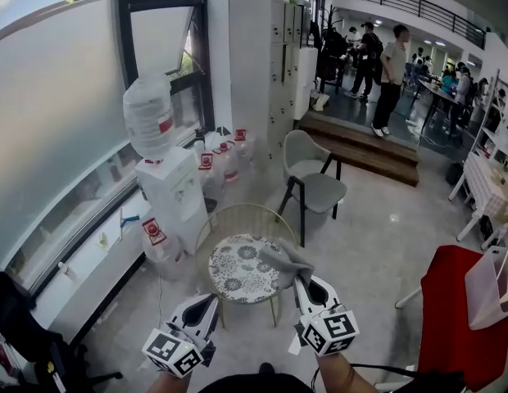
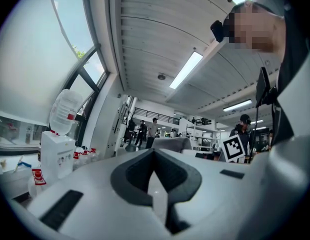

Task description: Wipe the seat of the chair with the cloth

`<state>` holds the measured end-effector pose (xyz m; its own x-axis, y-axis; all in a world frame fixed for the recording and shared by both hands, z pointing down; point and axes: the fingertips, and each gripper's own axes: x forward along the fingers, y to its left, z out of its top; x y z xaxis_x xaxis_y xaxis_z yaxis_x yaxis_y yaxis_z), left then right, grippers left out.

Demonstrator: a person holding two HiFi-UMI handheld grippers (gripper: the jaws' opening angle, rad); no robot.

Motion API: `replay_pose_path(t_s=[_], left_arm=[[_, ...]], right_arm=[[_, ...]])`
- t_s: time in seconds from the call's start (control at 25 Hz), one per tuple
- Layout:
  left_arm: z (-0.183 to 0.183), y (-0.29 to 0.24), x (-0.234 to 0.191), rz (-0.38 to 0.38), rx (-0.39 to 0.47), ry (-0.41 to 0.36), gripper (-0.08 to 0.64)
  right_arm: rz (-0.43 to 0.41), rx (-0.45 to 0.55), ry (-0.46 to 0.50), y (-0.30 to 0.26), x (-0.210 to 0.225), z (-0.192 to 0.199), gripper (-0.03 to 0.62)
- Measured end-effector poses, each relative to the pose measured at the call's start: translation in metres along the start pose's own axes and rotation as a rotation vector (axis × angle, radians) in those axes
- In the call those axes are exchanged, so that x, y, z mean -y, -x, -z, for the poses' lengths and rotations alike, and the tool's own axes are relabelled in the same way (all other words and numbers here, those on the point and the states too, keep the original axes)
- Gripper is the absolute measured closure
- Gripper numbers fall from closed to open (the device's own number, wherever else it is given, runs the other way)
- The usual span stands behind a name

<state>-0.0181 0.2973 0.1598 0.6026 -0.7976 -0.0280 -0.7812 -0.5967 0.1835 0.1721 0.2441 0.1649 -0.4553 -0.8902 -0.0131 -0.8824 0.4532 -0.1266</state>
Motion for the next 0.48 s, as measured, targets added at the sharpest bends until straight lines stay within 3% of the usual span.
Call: replay_pose_path(t_s=[0.48], left_arm=[[0.008,-0.061,-0.015,-0.048,-0.051,-0.012,0.554]], right_arm=[[-0.042,-0.019,-0.021,-0.038,0.05,0.003,0.569]])
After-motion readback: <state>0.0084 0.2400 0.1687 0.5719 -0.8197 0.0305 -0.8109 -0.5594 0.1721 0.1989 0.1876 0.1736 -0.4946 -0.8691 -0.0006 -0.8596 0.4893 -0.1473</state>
